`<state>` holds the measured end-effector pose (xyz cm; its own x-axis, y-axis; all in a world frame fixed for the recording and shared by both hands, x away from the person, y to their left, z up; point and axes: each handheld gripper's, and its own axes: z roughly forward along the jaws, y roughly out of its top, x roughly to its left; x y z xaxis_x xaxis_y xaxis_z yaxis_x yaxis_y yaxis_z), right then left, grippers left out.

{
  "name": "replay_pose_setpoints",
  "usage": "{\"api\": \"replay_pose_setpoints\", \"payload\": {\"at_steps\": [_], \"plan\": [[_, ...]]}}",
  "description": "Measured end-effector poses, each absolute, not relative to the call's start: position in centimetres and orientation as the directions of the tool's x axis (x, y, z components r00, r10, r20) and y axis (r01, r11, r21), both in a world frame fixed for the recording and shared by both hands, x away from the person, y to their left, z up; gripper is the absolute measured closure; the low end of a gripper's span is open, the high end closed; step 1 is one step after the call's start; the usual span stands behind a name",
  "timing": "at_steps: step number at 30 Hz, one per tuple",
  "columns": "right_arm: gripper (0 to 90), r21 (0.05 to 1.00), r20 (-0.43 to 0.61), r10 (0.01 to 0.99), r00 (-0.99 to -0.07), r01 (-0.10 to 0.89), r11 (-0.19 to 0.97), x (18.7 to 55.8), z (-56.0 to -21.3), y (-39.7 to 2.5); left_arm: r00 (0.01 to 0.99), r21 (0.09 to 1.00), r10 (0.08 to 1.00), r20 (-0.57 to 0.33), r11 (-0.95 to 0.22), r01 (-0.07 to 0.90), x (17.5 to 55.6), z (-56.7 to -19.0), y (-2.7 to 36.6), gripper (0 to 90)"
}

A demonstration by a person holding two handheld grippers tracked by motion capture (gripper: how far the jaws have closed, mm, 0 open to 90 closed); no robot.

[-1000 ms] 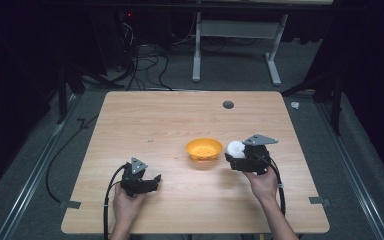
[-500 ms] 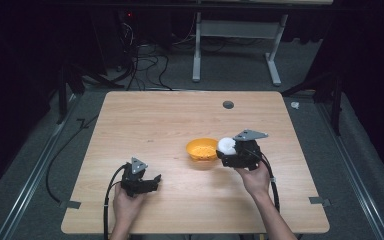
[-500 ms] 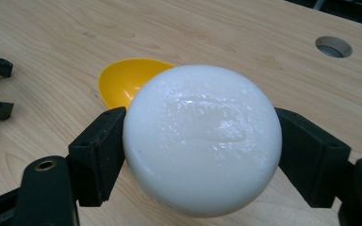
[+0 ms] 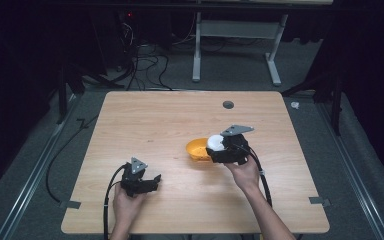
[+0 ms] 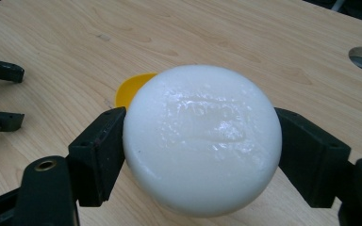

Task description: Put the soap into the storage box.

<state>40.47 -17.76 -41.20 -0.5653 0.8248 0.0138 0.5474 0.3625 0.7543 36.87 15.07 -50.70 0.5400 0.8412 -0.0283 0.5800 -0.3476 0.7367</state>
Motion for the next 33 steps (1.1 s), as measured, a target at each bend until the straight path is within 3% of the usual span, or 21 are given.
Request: {"api": "replay_pose_setpoints", "payload": {"at_steps": [33], "plan": [[23.4, 0.692, 0.023, 0.834, -0.551, 0.611, 0.385, 43.7, -43.4, -15.0, 0.540, 0.738, 0.841, -0.033, -0.344, 0.581, 36.9, -50.7, 15.1, 21.8]]}}
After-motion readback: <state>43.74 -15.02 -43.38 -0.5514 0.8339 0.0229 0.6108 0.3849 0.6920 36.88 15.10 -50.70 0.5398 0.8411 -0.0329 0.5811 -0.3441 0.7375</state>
